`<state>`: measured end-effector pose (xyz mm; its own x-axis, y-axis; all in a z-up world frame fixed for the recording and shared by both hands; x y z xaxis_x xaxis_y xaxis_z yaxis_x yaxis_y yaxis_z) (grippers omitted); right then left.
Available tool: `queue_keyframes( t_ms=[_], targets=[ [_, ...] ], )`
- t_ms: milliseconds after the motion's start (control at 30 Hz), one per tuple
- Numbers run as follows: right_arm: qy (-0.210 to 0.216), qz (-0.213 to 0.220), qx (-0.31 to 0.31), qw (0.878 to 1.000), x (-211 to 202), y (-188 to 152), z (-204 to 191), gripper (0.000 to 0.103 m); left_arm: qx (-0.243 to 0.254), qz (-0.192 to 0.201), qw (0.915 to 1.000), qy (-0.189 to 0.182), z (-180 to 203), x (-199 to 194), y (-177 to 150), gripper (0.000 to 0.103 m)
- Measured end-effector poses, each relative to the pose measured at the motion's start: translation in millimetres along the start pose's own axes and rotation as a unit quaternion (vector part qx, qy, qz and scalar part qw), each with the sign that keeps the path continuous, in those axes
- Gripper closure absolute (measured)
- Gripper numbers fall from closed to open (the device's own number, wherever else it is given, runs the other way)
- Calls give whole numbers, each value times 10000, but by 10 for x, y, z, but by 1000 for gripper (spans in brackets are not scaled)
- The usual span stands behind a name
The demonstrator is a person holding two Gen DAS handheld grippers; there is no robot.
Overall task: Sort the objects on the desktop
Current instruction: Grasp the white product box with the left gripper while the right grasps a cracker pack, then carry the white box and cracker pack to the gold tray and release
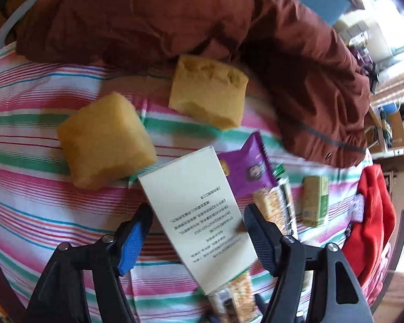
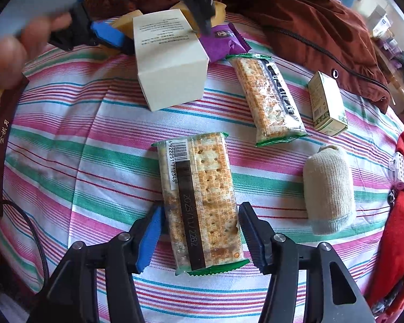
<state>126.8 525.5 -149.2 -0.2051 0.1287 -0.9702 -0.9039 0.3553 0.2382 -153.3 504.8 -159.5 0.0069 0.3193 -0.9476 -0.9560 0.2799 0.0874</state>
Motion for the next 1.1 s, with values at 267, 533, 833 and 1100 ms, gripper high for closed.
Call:
queue_keyframes(
  t_ms=[267, 533, 833, 1100],
  targets=[
    [72, 49, -36, 10000, -78, -62, -3, 48, 711, 76, 9964, -464, -250, -56, -172, 38],
    [69, 150, -111, 9998, -170, -136, -39, 54, 1301, 363, 9902, -361, -690, -218, -701, 49],
    [114, 354, -225, 9991, -307, -221, -134, 54, 1679, 1011, 9797, -410, -933, -692, -1238, 52],
    [139, 466, -686, 9965, -433, -353, -463, 54, 1814, 1437, 9725, -256, -1280, -951, -1667, 53]
  ],
)
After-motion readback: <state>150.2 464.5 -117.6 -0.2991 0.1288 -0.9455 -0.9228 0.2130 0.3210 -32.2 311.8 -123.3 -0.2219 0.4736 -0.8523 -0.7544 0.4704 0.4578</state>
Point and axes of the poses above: each gripper's, at about its wrist camera, not at the fingertips, and x roughly the way its jaws point, z to its right, y to its top, the point moved 4 cm from there along x, roughly the way its jaws point, and after that the axes turned 3 degrees about -x, right-handed, at the moved point
